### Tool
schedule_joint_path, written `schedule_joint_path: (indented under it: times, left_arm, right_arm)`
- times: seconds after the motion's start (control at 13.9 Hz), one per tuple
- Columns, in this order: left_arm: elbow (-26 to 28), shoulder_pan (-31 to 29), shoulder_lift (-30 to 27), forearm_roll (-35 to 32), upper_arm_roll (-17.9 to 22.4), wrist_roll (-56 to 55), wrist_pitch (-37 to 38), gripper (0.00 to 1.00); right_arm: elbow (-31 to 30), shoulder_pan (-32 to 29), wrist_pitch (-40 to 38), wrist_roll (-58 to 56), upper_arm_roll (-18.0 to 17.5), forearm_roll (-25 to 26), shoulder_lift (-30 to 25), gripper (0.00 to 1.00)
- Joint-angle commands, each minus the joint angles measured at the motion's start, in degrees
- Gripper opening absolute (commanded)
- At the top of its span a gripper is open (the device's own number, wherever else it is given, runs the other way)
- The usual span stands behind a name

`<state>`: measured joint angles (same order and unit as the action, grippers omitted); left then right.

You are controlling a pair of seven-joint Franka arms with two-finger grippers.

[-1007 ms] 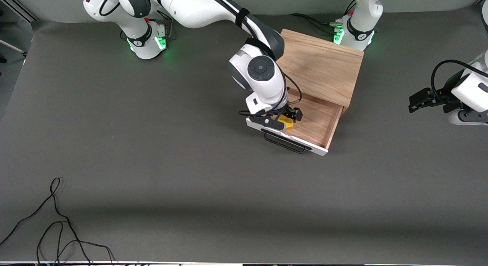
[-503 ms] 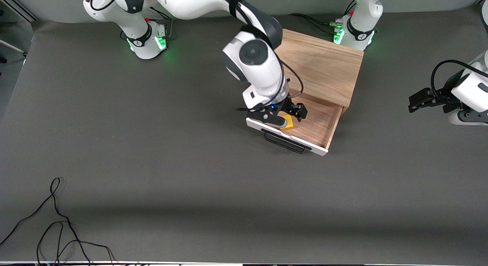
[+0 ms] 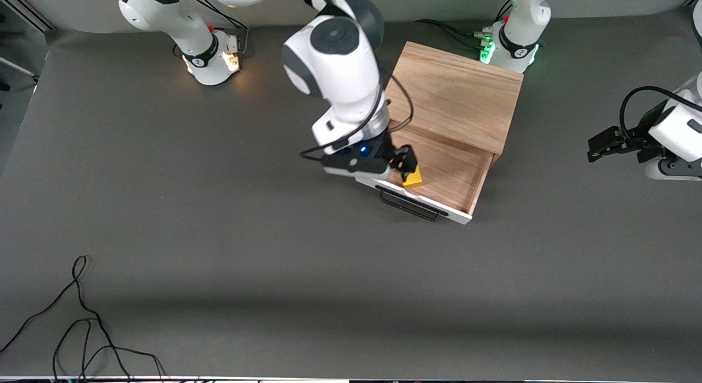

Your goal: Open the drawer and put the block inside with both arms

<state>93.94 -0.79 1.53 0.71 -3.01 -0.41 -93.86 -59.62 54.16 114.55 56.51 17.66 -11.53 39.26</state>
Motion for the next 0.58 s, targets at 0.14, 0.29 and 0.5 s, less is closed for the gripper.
schedule_joint_path:
  times: [0.14, 0.29, 0.5]
  left_arm:
    - [0.19, 0.35, -0.48, -0.62, 0.11, -0.29, 0.17, 1.00]
    - [0.19, 0.44, -0.48, -0.62, 0.11, -0.29, 0.17, 1.00]
    - [0.19, 0.44, -0.48, -0.62, 0.11, -0.29, 0.08, 1.00]
  right_arm:
    - [-1.55, -1.95, -0.30, -4.21, -0.17, 1.77, -1.03, 1.00]
    - [-1.56, -4.57, -1.08, -9.64, -0.08, 1.68, -1.20, 1.00]
    - [-3.74, -11.51, -4.07, -17.19, -0.08, 0.81, -4.52, 1.00]
